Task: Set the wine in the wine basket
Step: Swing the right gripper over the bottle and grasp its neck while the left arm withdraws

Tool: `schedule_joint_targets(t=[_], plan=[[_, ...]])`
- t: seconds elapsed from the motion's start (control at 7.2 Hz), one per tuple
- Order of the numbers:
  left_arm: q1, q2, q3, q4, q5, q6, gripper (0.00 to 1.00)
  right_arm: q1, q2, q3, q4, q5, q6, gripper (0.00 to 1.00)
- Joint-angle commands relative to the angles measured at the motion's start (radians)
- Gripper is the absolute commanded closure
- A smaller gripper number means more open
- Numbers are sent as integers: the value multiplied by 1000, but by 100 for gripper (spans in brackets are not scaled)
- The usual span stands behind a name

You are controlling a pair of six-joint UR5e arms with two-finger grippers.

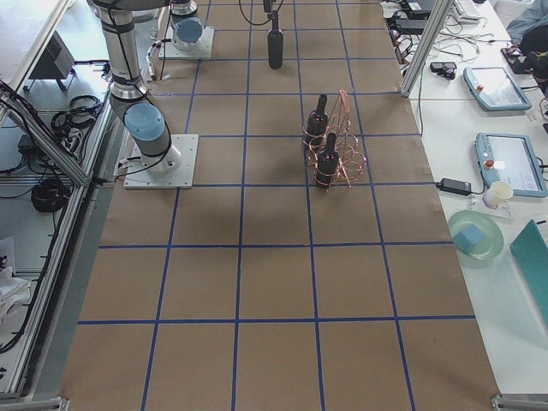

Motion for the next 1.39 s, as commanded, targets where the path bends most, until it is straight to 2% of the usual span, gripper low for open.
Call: schedule_joint_targets(t=[0.0,0.28,0.56,0.69,0.83,1.11,1.25], plan=[[-1,4,0,-3,-2,1,0,50,46,-3,-30,-7,50,0],[2,5,0,-24,0,1,0,54,53,-4,-24,2,149,0],[-1,8,0,-27,1,1,0,57,73,-16,-35,-3,164,3],[1,12,0,-43,0,1,0,60,98,-20,-88,-4,159,4],[2,12,0,-43,0,1,0,60,135,-20,-116,-11,121,11],[3,12,2,-40,1,22,0,59,145,-20,-113,-49,110,11],[3,12,2,-41,3,22,0,59,148,-20,-113,-49,86,20]])
